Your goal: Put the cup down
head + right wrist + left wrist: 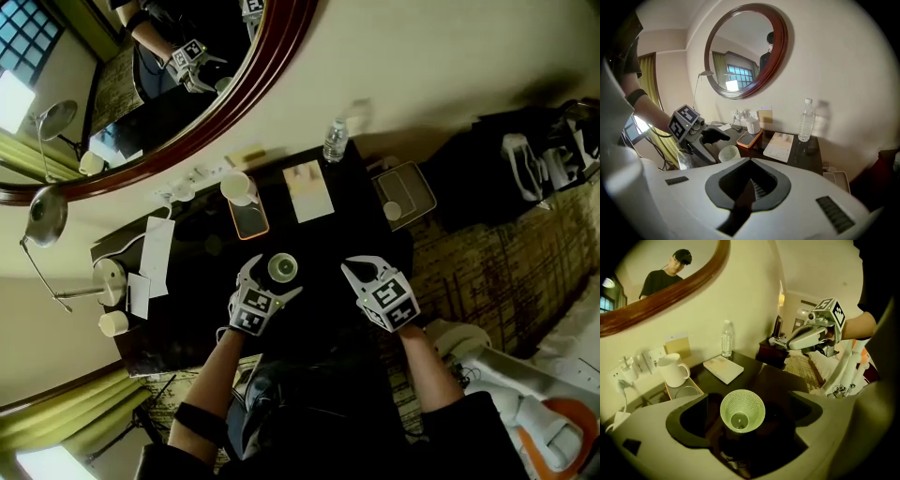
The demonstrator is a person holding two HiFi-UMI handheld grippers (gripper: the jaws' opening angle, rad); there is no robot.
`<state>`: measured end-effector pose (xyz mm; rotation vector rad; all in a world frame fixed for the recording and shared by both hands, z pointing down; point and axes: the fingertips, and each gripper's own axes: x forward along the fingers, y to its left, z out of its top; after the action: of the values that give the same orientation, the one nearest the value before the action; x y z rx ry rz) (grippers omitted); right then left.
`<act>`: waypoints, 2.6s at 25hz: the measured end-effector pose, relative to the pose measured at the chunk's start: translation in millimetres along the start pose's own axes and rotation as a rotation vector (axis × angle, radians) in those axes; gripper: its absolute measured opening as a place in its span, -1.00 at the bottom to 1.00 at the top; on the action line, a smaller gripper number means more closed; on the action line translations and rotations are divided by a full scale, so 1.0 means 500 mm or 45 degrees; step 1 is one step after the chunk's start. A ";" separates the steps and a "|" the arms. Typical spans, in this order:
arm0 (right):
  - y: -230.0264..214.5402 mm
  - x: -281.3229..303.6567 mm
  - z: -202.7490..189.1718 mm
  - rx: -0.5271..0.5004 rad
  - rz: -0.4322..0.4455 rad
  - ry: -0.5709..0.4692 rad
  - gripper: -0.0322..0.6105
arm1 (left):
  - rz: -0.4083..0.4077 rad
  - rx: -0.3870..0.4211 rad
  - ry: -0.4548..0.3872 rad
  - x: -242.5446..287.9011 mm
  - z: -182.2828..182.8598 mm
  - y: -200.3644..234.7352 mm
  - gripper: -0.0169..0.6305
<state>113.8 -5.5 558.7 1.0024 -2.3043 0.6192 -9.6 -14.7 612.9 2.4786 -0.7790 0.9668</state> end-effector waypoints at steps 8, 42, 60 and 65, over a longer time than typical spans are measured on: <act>-0.003 0.054 -0.039 0.026 0.055 0.024 -0.87 | 0.010 0.013 0.056 0.077 -0.047 0.026 0.67; 0.097 0.240 0.066 -0.171 0.289 0.033 -0.87 | 0.182 0.003 -0.131 0.058 0.074 0.238 0.26; 0.155 0.303 0.149 -0.266 0.373 0.019 -0.87 | 0.215 -0.108 -0.138 0.080 0.057 0.344 0.26; 0.156 0.307 0.129 -0.261 0.374 0.042 -0.87 | 0.211 -0.119 -0.141 0.087 0.048 0.350 0.27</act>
<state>-53.0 -74.7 593.7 0.5608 -2.4476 0.4946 -77.8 -179.4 650.1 2.4332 -1.0557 0.8319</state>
